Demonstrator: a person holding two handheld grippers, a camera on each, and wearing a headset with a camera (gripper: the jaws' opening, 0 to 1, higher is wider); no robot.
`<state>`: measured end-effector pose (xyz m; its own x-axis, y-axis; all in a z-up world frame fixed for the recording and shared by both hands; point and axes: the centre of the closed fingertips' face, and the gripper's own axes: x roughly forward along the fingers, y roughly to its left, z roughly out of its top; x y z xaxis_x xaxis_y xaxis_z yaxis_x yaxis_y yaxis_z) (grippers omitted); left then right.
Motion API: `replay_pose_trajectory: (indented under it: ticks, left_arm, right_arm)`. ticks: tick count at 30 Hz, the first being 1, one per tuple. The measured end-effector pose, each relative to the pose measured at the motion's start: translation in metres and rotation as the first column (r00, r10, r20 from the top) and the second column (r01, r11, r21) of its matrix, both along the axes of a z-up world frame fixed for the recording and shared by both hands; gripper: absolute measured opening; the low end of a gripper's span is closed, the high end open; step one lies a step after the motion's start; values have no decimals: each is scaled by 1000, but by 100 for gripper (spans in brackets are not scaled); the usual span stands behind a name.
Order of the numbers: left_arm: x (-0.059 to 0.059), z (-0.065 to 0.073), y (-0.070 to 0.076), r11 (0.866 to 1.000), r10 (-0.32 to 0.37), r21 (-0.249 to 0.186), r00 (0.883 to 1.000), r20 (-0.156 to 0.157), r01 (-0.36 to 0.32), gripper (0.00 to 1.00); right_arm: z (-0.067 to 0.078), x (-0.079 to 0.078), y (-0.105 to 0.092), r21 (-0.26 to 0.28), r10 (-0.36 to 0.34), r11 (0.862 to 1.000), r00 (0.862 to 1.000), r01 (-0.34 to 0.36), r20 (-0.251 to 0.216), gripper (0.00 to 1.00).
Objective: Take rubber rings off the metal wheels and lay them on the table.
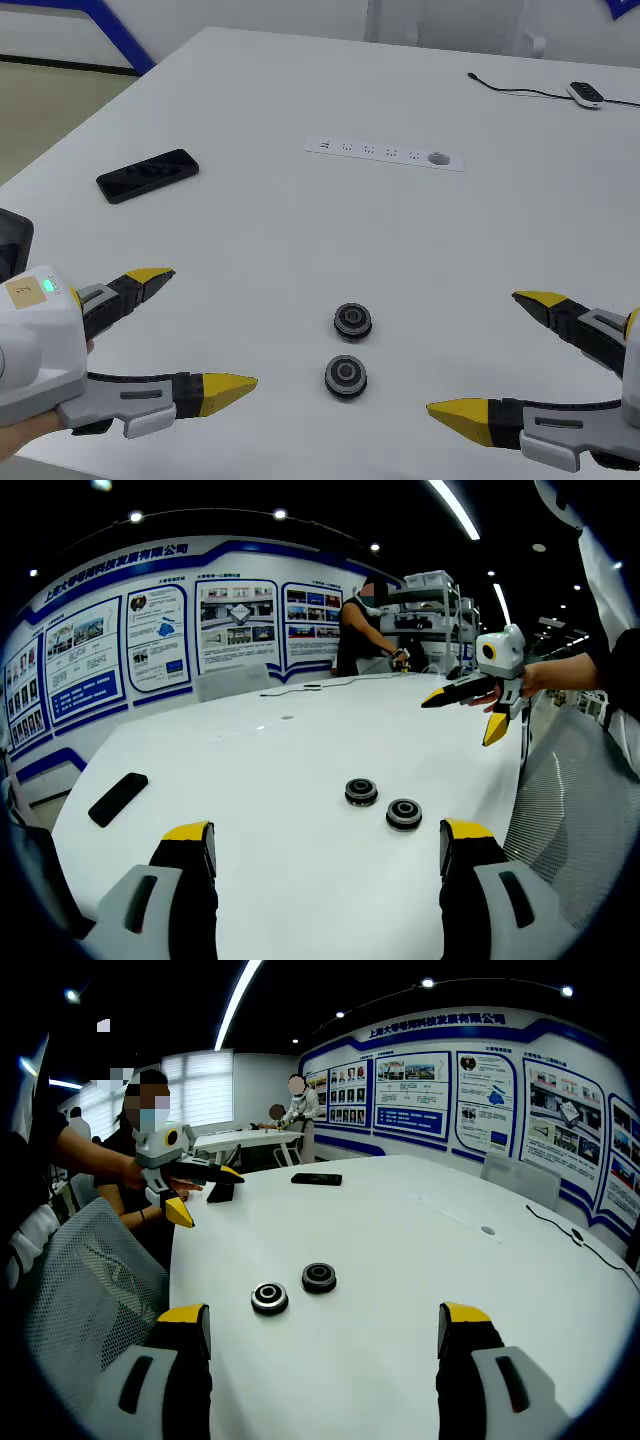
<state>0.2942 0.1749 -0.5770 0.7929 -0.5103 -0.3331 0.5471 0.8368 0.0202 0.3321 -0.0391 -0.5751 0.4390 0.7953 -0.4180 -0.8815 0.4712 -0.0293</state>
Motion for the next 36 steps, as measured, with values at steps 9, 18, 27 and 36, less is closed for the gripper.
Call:
replay_pose_trajectory:
  ticks: [9,18,27,36]
  left_arm:
    - [0,-3,2,1000,-5,11,1000,-9,5,94]
    - [2,-3,3,1000,-8,23,1000,-9,8,91]
    - [-2,-3,-1,1000,-26,10,1000,-9,26,83]
    - [2,-5,-5,999,-47,19,999,-14,48,80]
  right_arm:
    - [-3,-2,0,2,5,1000,1000,-5,-17,93]
    - [-9,-3,1,-14,17,1000,999,-17,-36,90]
    - [-9,-4,-1,-8,8,1000,999,-8,-39,88]
    - [-18,-8,-1,-16,4,1000,997,-5,-77,86]
